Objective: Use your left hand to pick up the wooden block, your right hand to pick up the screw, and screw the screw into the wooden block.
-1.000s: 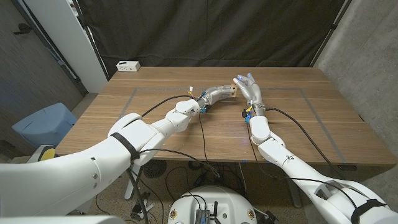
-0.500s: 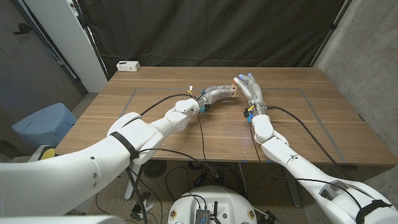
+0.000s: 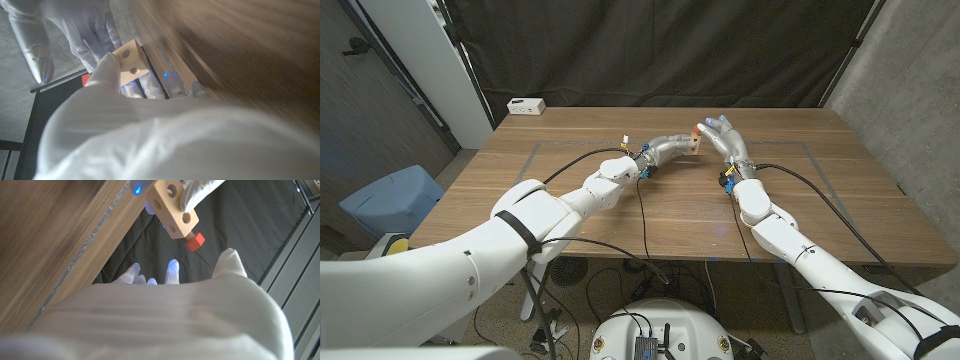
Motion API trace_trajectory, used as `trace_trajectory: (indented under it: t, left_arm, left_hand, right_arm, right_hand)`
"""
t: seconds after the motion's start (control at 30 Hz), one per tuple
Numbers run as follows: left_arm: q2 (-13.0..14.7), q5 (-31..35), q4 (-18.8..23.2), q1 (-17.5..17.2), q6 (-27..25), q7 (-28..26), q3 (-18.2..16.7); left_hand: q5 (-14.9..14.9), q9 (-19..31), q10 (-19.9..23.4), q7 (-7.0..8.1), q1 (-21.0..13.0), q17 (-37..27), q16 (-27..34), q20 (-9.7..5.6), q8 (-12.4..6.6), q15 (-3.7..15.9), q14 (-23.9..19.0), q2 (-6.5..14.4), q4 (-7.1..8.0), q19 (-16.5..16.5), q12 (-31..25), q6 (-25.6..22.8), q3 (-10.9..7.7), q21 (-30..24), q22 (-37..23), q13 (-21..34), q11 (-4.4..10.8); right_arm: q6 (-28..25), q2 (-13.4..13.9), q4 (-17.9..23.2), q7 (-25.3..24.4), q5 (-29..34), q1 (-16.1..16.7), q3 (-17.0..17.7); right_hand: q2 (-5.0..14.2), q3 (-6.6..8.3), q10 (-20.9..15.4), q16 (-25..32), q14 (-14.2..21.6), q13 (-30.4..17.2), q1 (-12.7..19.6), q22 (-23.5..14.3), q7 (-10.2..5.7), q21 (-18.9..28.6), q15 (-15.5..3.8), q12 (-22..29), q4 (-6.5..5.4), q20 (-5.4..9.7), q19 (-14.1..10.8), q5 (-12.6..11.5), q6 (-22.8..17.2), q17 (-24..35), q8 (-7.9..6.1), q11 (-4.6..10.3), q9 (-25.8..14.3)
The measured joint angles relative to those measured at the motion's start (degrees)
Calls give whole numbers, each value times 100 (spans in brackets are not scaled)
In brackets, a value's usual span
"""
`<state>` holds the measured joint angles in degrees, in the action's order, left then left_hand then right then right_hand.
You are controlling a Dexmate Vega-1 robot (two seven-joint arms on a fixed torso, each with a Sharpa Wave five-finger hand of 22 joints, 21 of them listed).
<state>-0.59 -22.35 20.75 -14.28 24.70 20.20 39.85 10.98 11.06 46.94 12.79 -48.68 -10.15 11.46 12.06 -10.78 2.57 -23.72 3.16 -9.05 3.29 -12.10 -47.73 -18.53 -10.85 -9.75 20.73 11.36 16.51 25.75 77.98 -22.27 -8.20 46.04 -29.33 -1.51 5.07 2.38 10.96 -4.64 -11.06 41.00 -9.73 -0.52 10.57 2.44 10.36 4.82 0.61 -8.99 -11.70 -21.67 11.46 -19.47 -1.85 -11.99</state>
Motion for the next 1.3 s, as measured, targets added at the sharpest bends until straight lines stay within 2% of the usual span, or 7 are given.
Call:
trace_trajectory:
  t: [0.07, 0.13, 0.2, 0.23, 0.3, 0.77, 1.3]
  left_arm:
    - [5, 0, 1, 0, 0, 0, 0]
    - [13, 1, 3, 0, 20, 15, 0]
    - [21, 1, 7, 0, 20, 15, 0]
    - [26, 4, 8, 0, 83, 52, 0]
    - [37, 5, 14, 0, 102, 60, 2]
    - [73, 24, 30, -18, 284, 211, 0]
    - [101, 91, 38, -19, 361, 248, 33]
  left_hand:
    - [0, 0, 0, 0, 0, 0, 0, 0, 0, 0, 0, 0, 10, 0, 0, 0, 12, 0, 0, 0, 0]
    - [0, 1, 0, 0, 0, 0, 0, 0, 0, 0, 0, 0, 16, 0, 0, 0, 30, 0, 0, 0, 0]
    - [0, 1, 0, 0, 0, 0, 0, 0, 0, 0, 0, 0, 17, 0, 0, 0, 33, 0, 0, 0, 0]
    - [0, 1, 0, 0, 0, 0, 0, 0, 0, 0, 0, 0, 17, 0, 0, 0, 34, 0, 0, 0, 0]
    - [0, 1, 0, 0, 0, 0, 0, 0, 0, 0, 0, 0, 13, 0, 0, 0, 38, 0, 0, 1, 0]
    - [0, 2, -21, 0, 0, 0, 0, 0, 0, 0, 0, 0, 27, 0, 0, 0, 24, 0, 0, 1, 22]
    - [0, 2, -21, 1, -1, 0, 0, 0, 0, 0, 0, -1, 25, 0, 0, 1, 24, 0, 0, 0, 21]
  right_arm:
    - [-88, 0, 0, 46, 11, 0, 0]
    - [-226, 187, 276, 101, 22, 56, 21]
    - [-374, 187, 276, 166, 38, 56, 21]
    - [-425, 345, 520, 187, 44, 97, 38]
    - [-583, 399, 599, 247, 65, 110, 42]
    - [-1555, 1056, 1606, 622, 191, 182, 87]
    - [-2475, 1684, 2385, 1166, 328, 30, 98]
  right_hand:
    - [2, 0, 0, 0, 0, 0, 2, 0, 0, 0, 0, 0, 0, -3, 3, 0, 0, -1, 0, 0, 0]
    - [2, 11, 0, 0, 0, 0, 2, 0, 0, 0, 0, 25, 11, -31, 31, 0, 0, -1, 0, 0, 0]
    - [2, 25, 0, 0, 0, 0, 2, 0, 13, 0, 0, 25, 25, -32, 31, 0, 12, -1, 0, 0, 0]
    - [2, 25, 0, 0, -22, 0, 2, 0, 24, 0, 22, 25, 25, -52, 52, 0, 24, -1, 0, 0, 0]
    - [2, 48, -1, 0, -31, 0, 2, 0, 41, 0, 31, 25, 48, -72, 71, 0, 41, -1, 41, 0, 0]
    - [47, 120, -33, 0, -8, -29, 110, 0, 197, 0, 54, 46, 119, -134, 133, 35, 70, -1, 85, -115, -1]
    - [62, 175, -33, 0, -39, -28, 216, 1, 196, 0, 84, 46, 175, -155, 111, 35, 70, -28, 88, -114, -14]
